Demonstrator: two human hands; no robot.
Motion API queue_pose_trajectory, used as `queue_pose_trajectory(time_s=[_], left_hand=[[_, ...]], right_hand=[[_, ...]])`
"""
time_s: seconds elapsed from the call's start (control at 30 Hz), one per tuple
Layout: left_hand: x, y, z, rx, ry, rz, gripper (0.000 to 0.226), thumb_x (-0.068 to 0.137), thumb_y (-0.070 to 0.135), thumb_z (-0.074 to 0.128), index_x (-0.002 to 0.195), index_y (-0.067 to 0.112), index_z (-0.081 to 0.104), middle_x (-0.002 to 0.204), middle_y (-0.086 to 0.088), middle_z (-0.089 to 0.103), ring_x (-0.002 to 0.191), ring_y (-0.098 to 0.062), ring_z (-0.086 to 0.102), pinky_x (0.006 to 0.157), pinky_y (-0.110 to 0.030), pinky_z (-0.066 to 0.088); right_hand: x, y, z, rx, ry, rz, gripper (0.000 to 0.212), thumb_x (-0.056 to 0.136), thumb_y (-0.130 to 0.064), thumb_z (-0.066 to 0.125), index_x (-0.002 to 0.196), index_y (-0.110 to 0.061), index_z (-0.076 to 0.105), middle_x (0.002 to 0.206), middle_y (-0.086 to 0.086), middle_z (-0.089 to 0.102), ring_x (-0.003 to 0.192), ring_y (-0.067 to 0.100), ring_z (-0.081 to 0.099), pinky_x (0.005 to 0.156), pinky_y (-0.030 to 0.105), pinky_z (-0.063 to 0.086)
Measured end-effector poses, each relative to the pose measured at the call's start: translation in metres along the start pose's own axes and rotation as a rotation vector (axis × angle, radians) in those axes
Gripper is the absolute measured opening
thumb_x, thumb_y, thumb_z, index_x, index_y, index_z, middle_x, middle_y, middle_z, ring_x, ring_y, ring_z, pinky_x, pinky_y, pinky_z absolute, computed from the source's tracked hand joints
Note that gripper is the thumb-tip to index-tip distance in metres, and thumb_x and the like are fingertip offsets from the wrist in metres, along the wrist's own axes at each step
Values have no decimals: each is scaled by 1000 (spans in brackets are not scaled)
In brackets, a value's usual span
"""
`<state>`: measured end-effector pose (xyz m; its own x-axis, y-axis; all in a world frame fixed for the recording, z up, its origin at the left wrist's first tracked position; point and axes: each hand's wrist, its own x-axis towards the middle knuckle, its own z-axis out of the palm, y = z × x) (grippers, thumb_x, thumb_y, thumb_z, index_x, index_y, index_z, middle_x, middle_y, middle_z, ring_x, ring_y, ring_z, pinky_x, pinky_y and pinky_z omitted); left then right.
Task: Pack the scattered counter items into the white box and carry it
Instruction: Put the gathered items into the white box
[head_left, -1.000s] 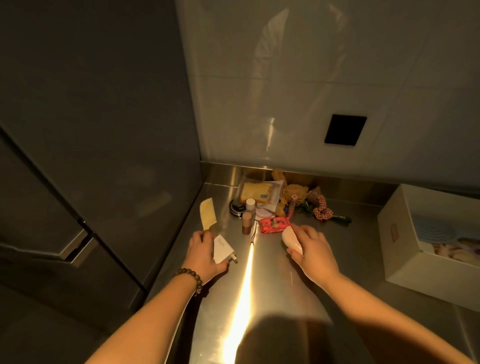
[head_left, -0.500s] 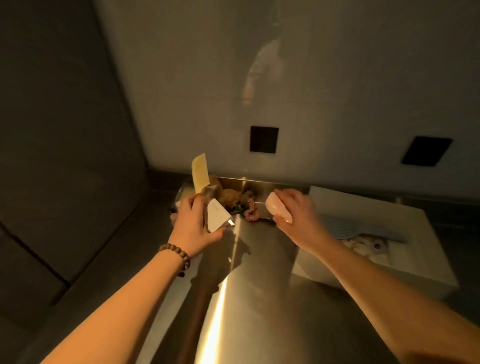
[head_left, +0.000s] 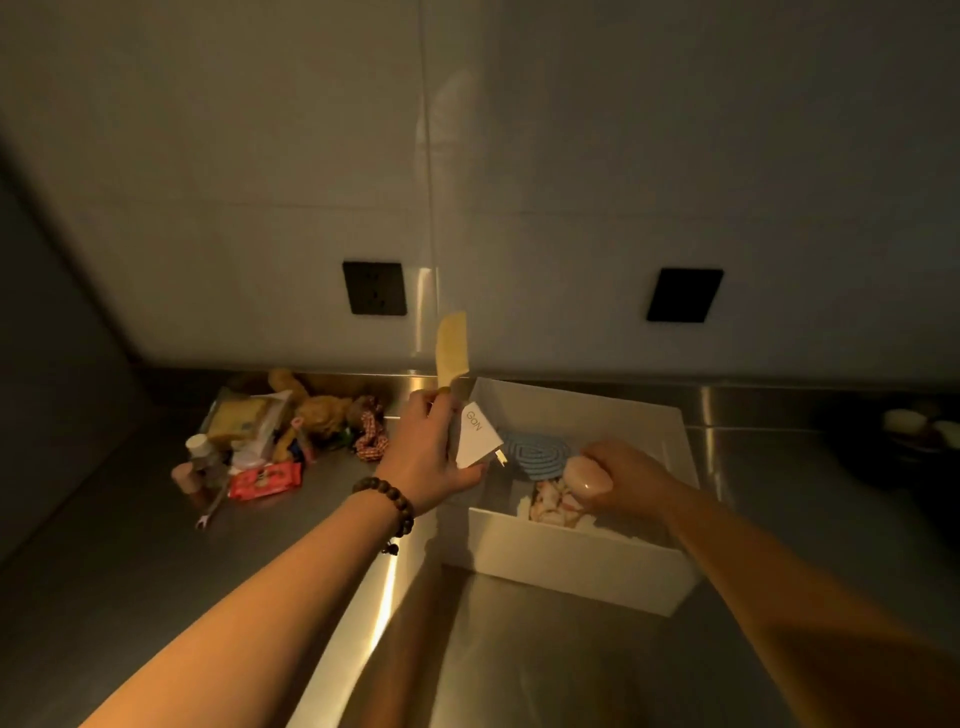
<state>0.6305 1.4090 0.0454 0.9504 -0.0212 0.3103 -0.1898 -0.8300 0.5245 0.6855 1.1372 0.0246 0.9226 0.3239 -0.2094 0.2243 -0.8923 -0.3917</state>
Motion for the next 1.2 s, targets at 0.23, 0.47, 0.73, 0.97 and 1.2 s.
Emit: queue_pose_trajectory(time_s=[0.23, 0.47, 0.73, 0.97, 1.2], left_hand=[[18, 3, 22, -23, -75, 93, 77, 58, 54, 74, 120, 30, 36, 128, 5, 31, 109, -5, 31, 89, -22, 40], [33, 11, 29, -85, -132, 179, 74, 61, 49, 78, 121, 27, 39, 130, 5, 30, 110, -4, 33, 83, -10, 37], [39, 32, 48, -130, -142, 289, 78, 63, 51, 77, 127, 22, 44, 129, 2, 35, 110, 1, 29, 89, -4, 27], [35, 33, 49, -165, -203, 296, 78, 64, 54, 76, 129, 24, 43, 132, 4, 33, 113, -2, 34, 93, -8, 32], [35, 23, 45, -88, -197, 246, 77, 62, 64, 70, 126, 28, 43, 132, 3, 34, 115, -5, 30, 97, -21, 33]], right_hand=[[4, 26, 23, 8, -134, -33, 68, 67, -31, 80, 129, -29, 51, 128, -3, 55, 116, 18, 53, 92, 26, 42], [8, -2, 4, 471, 30, 12, 37, 80, -48, 67, 114, -41, 54, 121, -7, 60, 92, -2, 57, 71, 17, 45], [18, -53, -10, 965, 28, 51, 45, 84, -29, 70, 124, -20, 52, 118, 8, 64, 106, 23, 64, 93, 47, 52], [22, -48, 3, 1051, 53, 41, 37, 86, -11, 66, 121, -15, 55, 118, 13, 62, 110, 28, 61, 99, 50, 47], [18, -29, -1, 848, 76, 87, 32, 86, -20, 67, 115, -27, 56, 117, 7, 62, 100, 23, 64, 82, 44, 57]])
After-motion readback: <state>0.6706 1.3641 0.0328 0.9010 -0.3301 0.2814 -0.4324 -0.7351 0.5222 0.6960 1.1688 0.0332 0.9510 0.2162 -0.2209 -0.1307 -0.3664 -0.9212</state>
